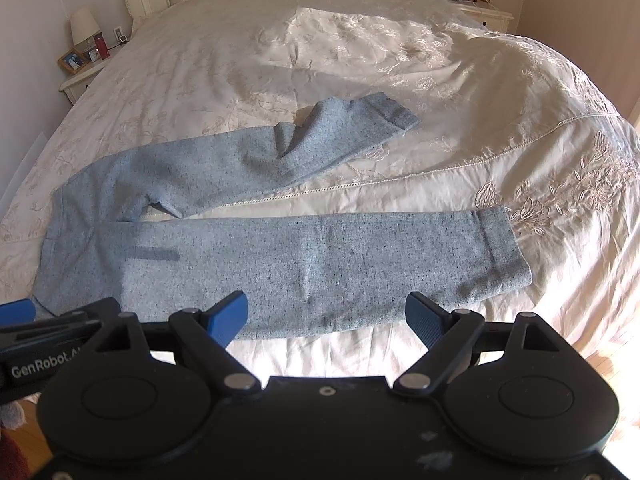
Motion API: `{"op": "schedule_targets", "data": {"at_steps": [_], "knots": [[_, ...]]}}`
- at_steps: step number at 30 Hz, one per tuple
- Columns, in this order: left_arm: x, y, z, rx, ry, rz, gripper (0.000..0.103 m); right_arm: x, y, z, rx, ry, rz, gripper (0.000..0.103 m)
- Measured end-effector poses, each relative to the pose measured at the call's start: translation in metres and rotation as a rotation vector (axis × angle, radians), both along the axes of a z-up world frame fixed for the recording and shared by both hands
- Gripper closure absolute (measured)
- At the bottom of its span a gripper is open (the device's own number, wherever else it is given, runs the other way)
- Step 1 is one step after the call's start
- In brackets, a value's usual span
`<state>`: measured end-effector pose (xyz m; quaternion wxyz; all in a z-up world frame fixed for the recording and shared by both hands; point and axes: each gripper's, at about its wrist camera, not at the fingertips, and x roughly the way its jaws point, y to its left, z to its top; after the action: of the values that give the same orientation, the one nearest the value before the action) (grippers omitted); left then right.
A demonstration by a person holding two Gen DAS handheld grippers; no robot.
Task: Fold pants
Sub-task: 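Move both tools toward the light grey trousers on the bed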
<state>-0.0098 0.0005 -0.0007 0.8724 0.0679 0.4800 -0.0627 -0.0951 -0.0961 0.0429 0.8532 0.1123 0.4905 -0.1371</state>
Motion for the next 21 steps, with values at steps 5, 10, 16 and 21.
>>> {"op": "schedule_targets", "data": {"at_steps": [5,10,16,21], "knots": [[0.0019,0.0002,-0.0007,0.006,-0.003,0.0,0.012,0.0015,0.0023,-0.0005,-0.011,0.001,0.013,0.013],[0.0043,0.0007,-0.0011,0.006,0.0,-0.002,0.012,0.0036,0.0029,-0.0019,-0.013,0.005,0.023,0.013],[0.0056,0.0006,-0.0039,0.007,0.009,-0.001,0.012,0.0051,0.0018,-0.003,-0.015,0.008,0.025,0.013],[0.0068,0.0011,-0.0046,0.007,0.012,-0.001,0.012,0.0069,0.0026,-0.0055,-0.016,0.015,0.031,0.013]]}}
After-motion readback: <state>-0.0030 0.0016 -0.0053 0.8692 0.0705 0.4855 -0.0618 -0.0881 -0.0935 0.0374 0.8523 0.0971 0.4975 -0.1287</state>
